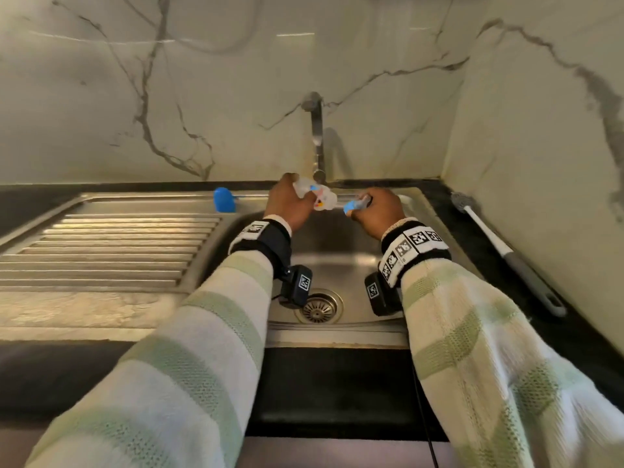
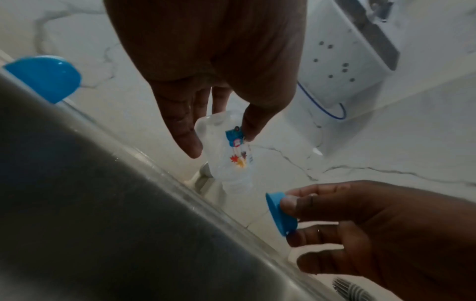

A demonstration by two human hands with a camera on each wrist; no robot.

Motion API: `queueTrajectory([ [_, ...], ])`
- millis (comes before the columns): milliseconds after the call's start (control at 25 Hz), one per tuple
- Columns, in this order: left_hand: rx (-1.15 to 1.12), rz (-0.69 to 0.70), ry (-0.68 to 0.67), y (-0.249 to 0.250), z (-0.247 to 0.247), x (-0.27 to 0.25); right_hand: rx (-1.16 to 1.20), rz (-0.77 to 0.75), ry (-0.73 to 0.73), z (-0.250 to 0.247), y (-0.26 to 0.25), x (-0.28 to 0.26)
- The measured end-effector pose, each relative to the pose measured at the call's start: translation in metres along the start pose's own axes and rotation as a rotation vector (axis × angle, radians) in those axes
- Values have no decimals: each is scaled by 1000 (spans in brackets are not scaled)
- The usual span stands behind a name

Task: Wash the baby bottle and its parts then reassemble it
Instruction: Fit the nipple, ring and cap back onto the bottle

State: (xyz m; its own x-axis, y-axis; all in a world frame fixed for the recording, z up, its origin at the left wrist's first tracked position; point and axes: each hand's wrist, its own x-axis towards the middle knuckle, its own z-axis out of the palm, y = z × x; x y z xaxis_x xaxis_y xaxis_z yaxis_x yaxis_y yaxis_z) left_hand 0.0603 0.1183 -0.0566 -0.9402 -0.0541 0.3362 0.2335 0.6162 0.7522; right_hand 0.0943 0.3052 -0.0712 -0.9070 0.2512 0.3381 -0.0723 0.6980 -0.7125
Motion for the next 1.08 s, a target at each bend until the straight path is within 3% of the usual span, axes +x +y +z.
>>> queueTrajectory([
  [240, -429, -273, -134, -29, 14, 6, 43, -70, -108, 18, 1, 7],
  [480, -523, -431, -183, -33, 13, 8, 154, -84, -127, 22, -2, 2],
  [560, -320, -325, -87, -34, 7, 8, 125, -126, -77, 21, -1, 2],
  [680, 115, -26, 25, -35, -3, 3, 58, -255, 84, 13, -5, 2],
  [760, 87, 69, 106, -29, -8, -4, 99, -353, 213, 14, -14, -2],
  [800, 66, 98, 126, -30, -7, -3, 56, -353, 190, 15, -15, -1],
  [840, 95, 110, 81, -30, -7, -5, -69, -312, 61, 17, -13, -2],
  [920, 335, 48, -259, -32, -1, -14, -464, -83, -429, 20, -5, -10],
  [960, 435, 4, -398, -36, 3, -16, -538, -24, -530, 21, -1, -11],
  [1000, 452, -11, -416, -38, 5, -16, -508, -15, -484, 20, 0, -9],
  [1080, 361, 81, -230, -31, 2, -15, -323, -62, -216, 17, -2, -3],
])
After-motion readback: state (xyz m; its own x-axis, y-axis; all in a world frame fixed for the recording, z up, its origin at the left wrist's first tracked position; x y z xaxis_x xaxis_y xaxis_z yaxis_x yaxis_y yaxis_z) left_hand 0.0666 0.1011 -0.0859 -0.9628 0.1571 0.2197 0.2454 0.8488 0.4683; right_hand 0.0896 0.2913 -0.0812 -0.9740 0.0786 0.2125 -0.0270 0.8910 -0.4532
